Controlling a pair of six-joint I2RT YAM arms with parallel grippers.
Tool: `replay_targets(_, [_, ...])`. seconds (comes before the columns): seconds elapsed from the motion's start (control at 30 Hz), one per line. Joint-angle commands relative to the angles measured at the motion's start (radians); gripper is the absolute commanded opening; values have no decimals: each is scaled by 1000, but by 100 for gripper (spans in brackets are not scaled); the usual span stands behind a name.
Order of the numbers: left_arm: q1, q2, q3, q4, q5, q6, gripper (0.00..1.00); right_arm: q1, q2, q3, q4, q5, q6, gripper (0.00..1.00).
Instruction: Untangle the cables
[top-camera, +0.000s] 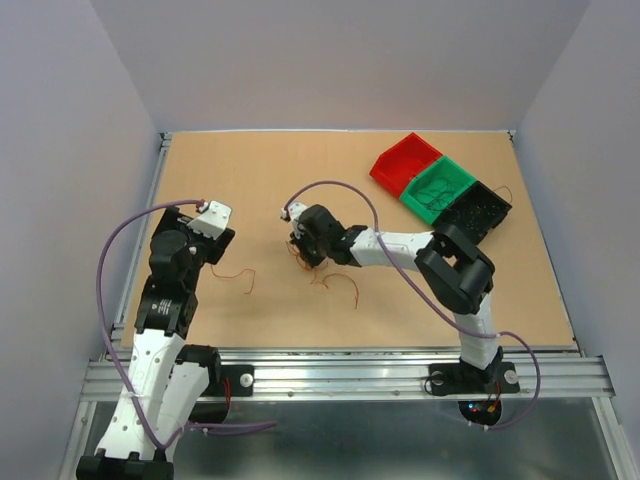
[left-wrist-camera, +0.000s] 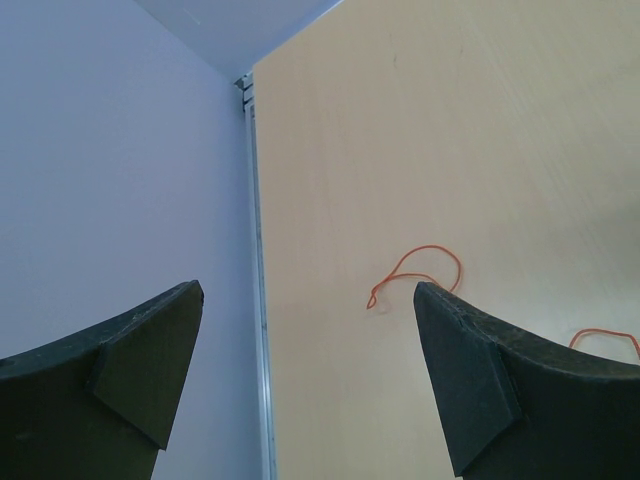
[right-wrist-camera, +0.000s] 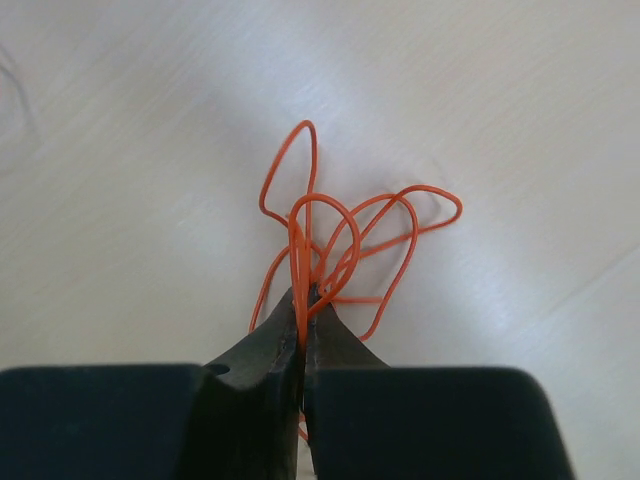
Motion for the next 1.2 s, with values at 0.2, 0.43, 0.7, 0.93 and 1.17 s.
replay_targets(0.2, [5, 20, -35, 111, 199, -40, 95, -315, -174, 219, 100, -189, 123, 0])
replay_targets(0.43, [5, 6, -63, 210, 322, -85, 93, -511, -99, 414, 192, -227, 242, 1])
replay_targets(0.7, [5, -51, -92, 245, 327, -79, 93, -692, 158, 669, 278, -275, 336, 1])
replay_targets(0.93, [5, -37, -100, 270, 333, -75, 93, -783, 167, 603, 356, -216, 396, 1])
replay_targets(1.17, [5, -29, -89, 270, 345, -83, 93, -850, 204, 604, 390, -132, 440, 1])
